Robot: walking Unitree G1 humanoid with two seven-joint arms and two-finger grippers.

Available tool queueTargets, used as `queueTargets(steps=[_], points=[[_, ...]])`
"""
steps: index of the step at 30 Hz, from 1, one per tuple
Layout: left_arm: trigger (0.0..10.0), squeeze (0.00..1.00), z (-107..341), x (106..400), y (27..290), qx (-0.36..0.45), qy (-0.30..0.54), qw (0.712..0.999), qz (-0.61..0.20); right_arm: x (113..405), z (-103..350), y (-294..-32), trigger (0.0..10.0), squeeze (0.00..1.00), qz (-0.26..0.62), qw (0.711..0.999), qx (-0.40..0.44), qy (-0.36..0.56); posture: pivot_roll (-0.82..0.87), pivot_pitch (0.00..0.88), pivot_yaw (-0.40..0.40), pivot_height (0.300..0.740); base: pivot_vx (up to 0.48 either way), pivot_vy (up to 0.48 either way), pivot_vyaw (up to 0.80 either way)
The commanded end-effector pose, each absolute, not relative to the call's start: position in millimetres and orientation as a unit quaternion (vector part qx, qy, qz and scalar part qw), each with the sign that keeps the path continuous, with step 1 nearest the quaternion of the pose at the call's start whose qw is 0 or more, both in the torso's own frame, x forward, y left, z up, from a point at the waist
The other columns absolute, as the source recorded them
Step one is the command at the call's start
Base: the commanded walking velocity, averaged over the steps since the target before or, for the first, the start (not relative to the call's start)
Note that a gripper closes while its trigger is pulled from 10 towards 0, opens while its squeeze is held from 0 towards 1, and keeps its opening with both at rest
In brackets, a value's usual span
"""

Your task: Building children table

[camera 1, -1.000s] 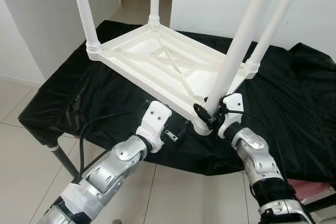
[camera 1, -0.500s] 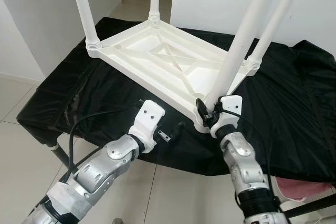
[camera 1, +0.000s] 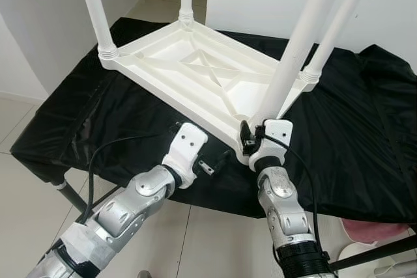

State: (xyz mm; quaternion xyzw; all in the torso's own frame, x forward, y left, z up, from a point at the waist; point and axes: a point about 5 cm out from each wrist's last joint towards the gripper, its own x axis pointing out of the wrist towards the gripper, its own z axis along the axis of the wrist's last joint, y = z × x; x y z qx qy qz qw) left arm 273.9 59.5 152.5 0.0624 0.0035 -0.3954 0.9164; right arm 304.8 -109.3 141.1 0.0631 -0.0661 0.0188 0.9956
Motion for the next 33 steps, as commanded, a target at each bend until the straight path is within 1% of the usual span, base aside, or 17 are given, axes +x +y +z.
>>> queueTargets(steps=[1, 2, 7, 11, 12, 13, 14, 15, 19, 23, 24, 25, 27, 29, 30, 32, 33], points=[[10.0, 0.0, 150.9, 262.8, 49.5, 0.076, 0.006, 0.848, -0.525, 299.0, 118.3, -113.2, 10.0, 0.0, 0.002, 0.993, 0.114, -0.012, 0.01, 0.102, -0.029, 0.74, 0.0, 0.0, 0.0], [10.0, 0.0, 151.2, 264.4, 50.1, 0.078, 0.004, 0.851, -0.519, 298.9, 119.7, -113.5, 10.0, 1.0, 0.003, 0.994, 0.104, -0.018, 0.01, 0.101, -0.029, 0.74, 0.0, 0.0, 0.0], [10.0, 0.0, 151.8, 266.5, 51.1, 0.08, -0.001, 0.857, -0.509, 298.1, 123.5, -114.1, 10.0, 1.0, 0.003, 0.995, 0.093, -0.03, 0.01, 0.101, -0.031, 0.74, 0.0, 0.0, 0.0], [10.0, 0.0, 151.4, 266.8, 51.6, 0.095, -0.003, 0.861, -0.499, 298.1, 128.0, -125.7, 10.0, 1.0, 0.011, 0.995, 0.09, -0.041, 0.01, 0.102, -0.032, 0.74, 0.0, 0.0, 0.0], [10.0, 0.0, 151.9, 266.7, 52.3, 0.095, -0.003, 0.861, -0.499, 297.9, 131.7, -132.4, 10.0, 1.0, 0.047, 0.994, 0.087, -0.051, 0.01, 0.103, -0.032, 0.74, 0.0, 0.0, 0.0], [10.0, 0.0, 152.4, 266.6, 52.8, 0.091, -0.003, 0.861, -0.5, 297.8, 133.2, -135.7, 10.0, 0.6, 0.064, 0.993, 0.082, -0.055, 0.01, 0.105, -0.032, 0.74, 0.0, 0.0, 0.0], [10.0, 0.0, 152.4, 266.6, 52.8, 0.091, -0.003, 0.861, -0.5, 297.8, 133.2, -135.7, 10.0, 0.6, 0.064, 0.993, 0.082, -0.055, 0.01, 0.105, -0.032, 0.74, 0.0, 0.0, 0.0], [10.0, 0.0, 152.7, 266.6, 53.1, 0.088, -0.003, 0.861, -0.5, 297.7, 134.2, -137.9, 10.0, 0.0, 0.075, 0.992, 0.078, -0.058, 0.01, 0.105, -0.032, 0.74, 0.0, 0.0, 0.0], [10.0, 0.0, 153.9, 266.5, 53.7, 0.085, -0.008, 0.862, -0.5, 297.5, 138.1, -144.2, 10.0, 0.0, 0.108, 0.99, 0.064, -0.068, 0.01, 0.104, -0.031, 0.74, 0.0, 0.0, 0.0], [10.0, 0.0, 153.3, 267.8, 54.8, 0.086, -0.009, 0.862, -0.499, 297.9, 142.3, -149.5, 10.0, 0.0, 0.165, 0.983, 0.038, -0.076, 0.01, 0.1, -0.041, 0.74, 0.0, 0.0, 0.0], [10.0, 0.0, 153.9, 269.0, 53.9, 0.077, -0.01, 0.861, -0.503, 301.0, 143.3, -155.5, 10.0, 0.0, 0.214, 0.974, 0.013, -0.076, 0.01, 0.101, -0.046, 0.74, 0.0, 0.0, 0.0], [10.0, 0.0, 153.9, 269.0, 53.9, 0.077, -0.01, 0.861, -0.503, 301.0, 143.3, -155.5, 10.0, 0.0, 0.214, 0.974, 0.013, -0.076, 0.01, 0.101, -0.046, 0.74, 0.0, 0.0, 0.0], [10.0, 0.0, 153.7, 267.5, 52.4, 0.071, -0.009, 0.861, -0.504, 304.0, 143.8, -159.8, 10.0, 0.0, 0.259, 0.963, -0.007, -0.072, 0.01, 0.101, -0.053, 0.74, 0.0, 0.0, 0.0], [10.0, 0.0, 153.4, 266.3, 52.0, 0.072, -0.01, 0.861, -0.503, 305.2, 144.3, -160.7, 10.0, 0.0, 0.275, 0.959, -0.015, -0.071, 0.01, 0.103, -0.055, 0.74, 0.0, 0.0, 0.0], [10.0, 0.0, 152.9, 264.8, 52.2, 0.072, -0.012, 0.862, -0.501, 305.9, 144.8, -161.1, 7.4, 0.0, 0.285, 0.956, -0.021, -0.07, 0.01, 0.102, -0.058, 0.74, 0.0, 0.0, 0.0], [10.0, 0.0, 153.0, 264.3, 52.2, 0.075, -0.017, 0.865, -0.497, 307.1, 145.2, -161.9, 7.4, 0.0, 0.292, 0.954, -0.026, -0.068, 0.01, 0.102, -0.059, 0.74, 0.0, 0.0, 0.0], [10.0, 0.0, 153.6, 264.7, 51.7, 0.076, -0.021, 0.866, -0.493, 310.3, 146.0, -163.3, 0.0, 0.0, 0.3, 0.951, -0.032, -0.066, 0.01, 0.1, -0.063, 0.74, 0.0, 0.0, 0.0]])
